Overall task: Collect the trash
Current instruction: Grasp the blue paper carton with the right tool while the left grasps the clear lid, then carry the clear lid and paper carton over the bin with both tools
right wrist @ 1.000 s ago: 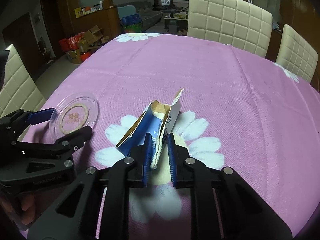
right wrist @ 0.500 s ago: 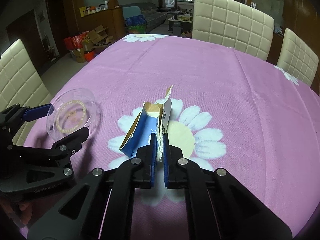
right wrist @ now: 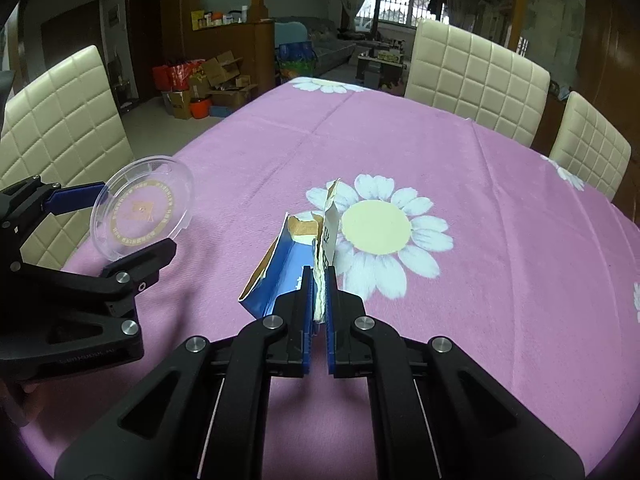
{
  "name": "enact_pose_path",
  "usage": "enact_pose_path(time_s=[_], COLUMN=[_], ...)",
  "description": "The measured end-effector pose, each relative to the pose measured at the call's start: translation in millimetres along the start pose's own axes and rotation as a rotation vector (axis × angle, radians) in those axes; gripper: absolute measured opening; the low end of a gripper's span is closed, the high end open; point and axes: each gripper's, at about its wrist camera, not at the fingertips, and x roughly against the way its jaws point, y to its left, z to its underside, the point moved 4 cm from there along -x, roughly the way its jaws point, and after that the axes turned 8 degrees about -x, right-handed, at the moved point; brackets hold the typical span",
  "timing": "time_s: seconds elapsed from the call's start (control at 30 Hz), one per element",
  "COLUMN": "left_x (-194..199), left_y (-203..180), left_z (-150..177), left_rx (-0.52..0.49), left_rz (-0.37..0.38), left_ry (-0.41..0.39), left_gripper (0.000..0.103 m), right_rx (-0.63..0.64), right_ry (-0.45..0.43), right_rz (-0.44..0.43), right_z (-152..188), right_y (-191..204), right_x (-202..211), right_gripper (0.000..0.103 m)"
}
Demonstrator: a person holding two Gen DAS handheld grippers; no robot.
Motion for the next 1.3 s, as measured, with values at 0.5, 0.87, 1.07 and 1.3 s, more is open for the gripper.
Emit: enact_pose_path(time_s=[0.5,0.87,1.07,1.3], left_x=[64.3,75.2,81.6,85.1], left_y=[12.1,9.3,6.4,10.4], left_z=[32.6,40.1,42.2,47.0], left_rx=[0.034,0.04,0.025,0.023], left_rz=[-0.037,-0.037,-0.051,-0.071], left_ry=[-0.068,-0.08,-0.098,-0.097], left_gripper=[0.084,0.084,0.084,0.084], right_rx=[0.037,-0.007,-0.015,0.046], right_ry=[-0.108,-0.124,-0.106,-0.104], right_rz=[-0.05,-0.061,-0.062,-0.102], right_z=[26.9,31.3,32.2,33.0], right_y=[4.9,-3.9,-6.3,21.7], right_x=[75.4,89.1,85.2,84.5], right_gripper=[0.006,0.006,0.006,0.006])
